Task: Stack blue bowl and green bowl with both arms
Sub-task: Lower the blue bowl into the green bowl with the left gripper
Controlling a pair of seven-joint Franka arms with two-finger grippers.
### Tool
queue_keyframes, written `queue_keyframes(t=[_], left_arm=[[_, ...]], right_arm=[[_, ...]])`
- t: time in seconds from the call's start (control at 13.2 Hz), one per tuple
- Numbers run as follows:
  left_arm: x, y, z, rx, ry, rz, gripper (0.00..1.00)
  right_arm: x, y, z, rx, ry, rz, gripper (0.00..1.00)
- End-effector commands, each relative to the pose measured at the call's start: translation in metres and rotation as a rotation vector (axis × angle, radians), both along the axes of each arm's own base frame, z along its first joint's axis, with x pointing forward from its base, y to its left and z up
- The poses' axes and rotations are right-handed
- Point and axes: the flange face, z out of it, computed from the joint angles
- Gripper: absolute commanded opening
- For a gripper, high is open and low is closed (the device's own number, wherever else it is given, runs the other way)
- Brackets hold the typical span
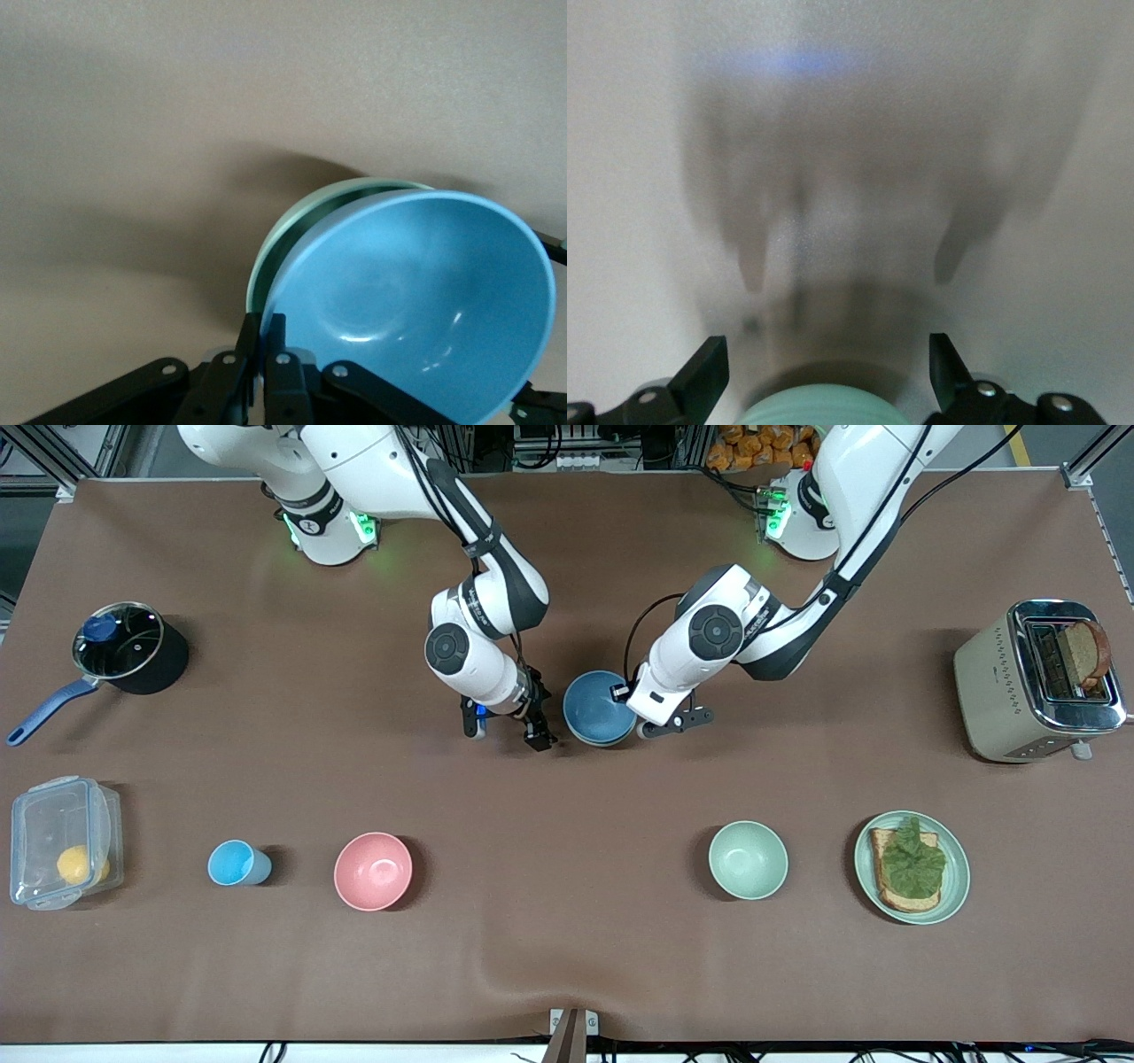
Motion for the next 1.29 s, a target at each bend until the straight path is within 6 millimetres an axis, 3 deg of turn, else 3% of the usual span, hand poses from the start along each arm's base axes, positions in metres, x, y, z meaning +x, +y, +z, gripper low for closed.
queue_keyframes(t=[0.0,1.06,1.14,1.21], left_arm=[[0.0035,-0.0038,-0.0075,0.013,-0.018,0.000,0.00],[0.0090,-0.0058,-0.0118,0.005,-0.010,0.068,0.00],[0.0095,-0.0050,-0.0119,0.007,-0.008,0.072,0.07],[0.0110,-0.0037,-0.0118,0.008,-0.008,0.075,0.35]], right_arm=[[-0.0004,0.0043,-0.0012,0.011,-0.006,-0.024,1.00],[-0.0010,0.0034,-0.0024,0.008,0.001,-0.021,1.00],[-0.0010,0.0034,-0.0024,0.008,0.001,-0.021,1.00],[-0.0010,0.0034,-0.0024,0.008,0.001,-0.021,1.00]])
